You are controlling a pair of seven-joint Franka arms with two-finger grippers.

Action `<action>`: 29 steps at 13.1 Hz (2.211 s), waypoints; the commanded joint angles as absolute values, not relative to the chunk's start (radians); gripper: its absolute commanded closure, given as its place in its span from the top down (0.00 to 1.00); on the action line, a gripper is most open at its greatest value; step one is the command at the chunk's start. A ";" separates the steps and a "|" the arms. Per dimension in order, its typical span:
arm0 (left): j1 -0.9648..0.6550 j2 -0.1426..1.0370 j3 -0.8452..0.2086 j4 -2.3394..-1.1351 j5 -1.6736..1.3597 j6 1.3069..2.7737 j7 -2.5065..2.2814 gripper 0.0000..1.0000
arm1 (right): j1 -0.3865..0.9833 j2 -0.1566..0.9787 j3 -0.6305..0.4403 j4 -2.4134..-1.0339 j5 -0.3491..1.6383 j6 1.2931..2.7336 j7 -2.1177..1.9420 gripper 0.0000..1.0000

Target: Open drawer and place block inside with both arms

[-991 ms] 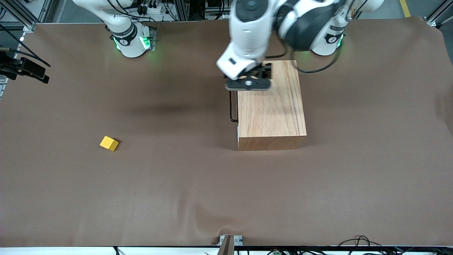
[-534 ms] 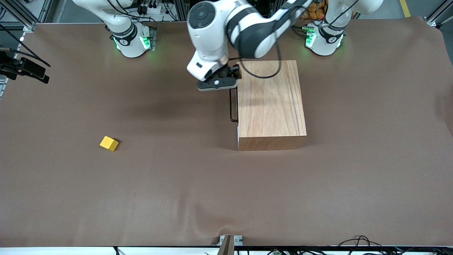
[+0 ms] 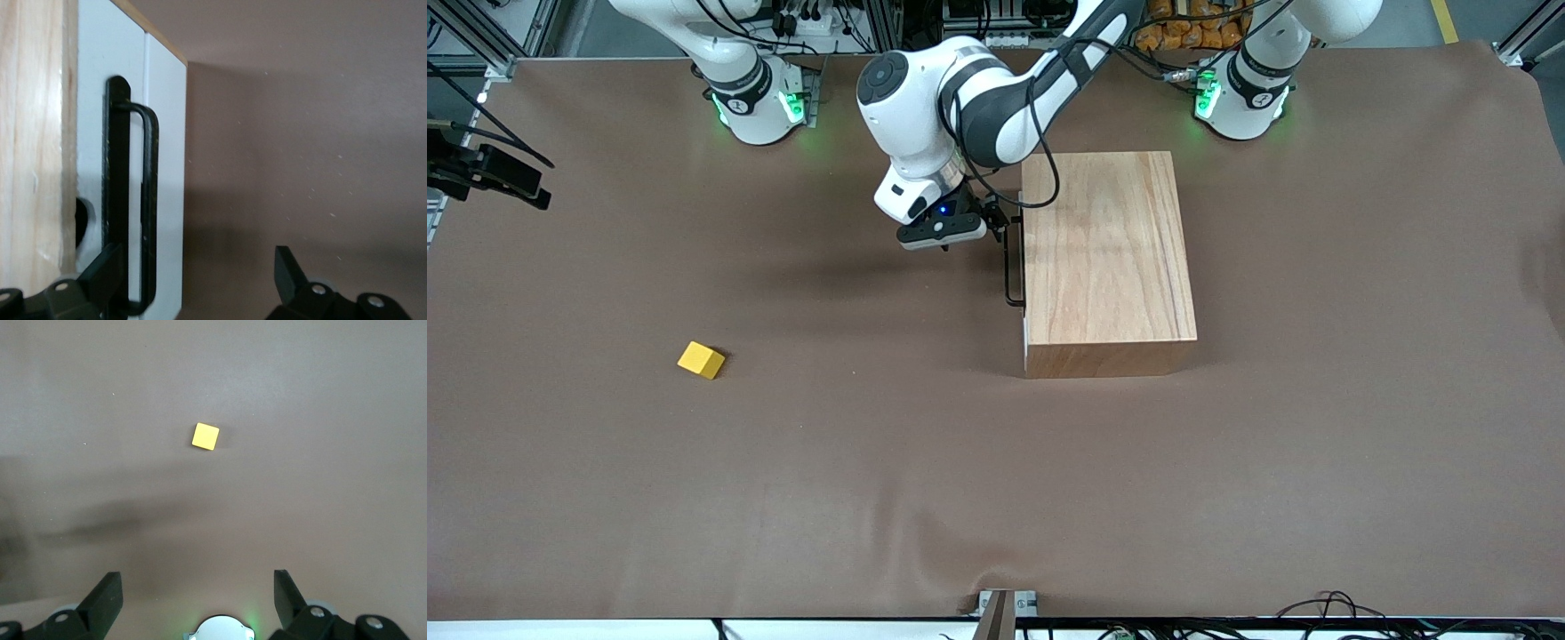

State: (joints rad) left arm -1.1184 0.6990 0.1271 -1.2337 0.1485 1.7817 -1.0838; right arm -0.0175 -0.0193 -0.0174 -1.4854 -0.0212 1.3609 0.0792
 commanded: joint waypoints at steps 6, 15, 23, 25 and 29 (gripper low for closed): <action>-1.120 0.784 0.143 -1.206 0.199 1.775 -1.020 1.00 | -0.035 -0.041 -0.006 -1.506 -0.008 1.362 0.080 1.00; -1.115 0.815 0.143 -1.204 0.199 1.842 -1.022 1.00 | -0.037 -0.041 -0.006 -1.506 -0.008 1.361 0.080 1.00; -1.117 0.811 0.135 -1.200 0.196 1.874 -1.035 1.00 | -0.037 -0.041 -0.008 -1.506 -0.008 1.361 0.080 1.00; -1.117 0.810 0.133 -1.200 0.195 1.881 -1.037 1.00 | -0.037 -0.041 -0.008 -1.508 -0.008 1.361 0.080 1.00; -1.118 0.810 0.130 -1.184 0.192 1.904 -1.051 1.00 | -0.037 -0.041 -0.008 -1.508 -0.008 1.361 0.081 1.00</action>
State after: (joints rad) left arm -1.1159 0.7933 0.1336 -1.2210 0.1773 1.8922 -1.0390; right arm -0.0175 -0.0193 -0.0186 -1.4869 -0.0212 1.3593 0.0792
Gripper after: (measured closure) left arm 0.000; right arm 0.000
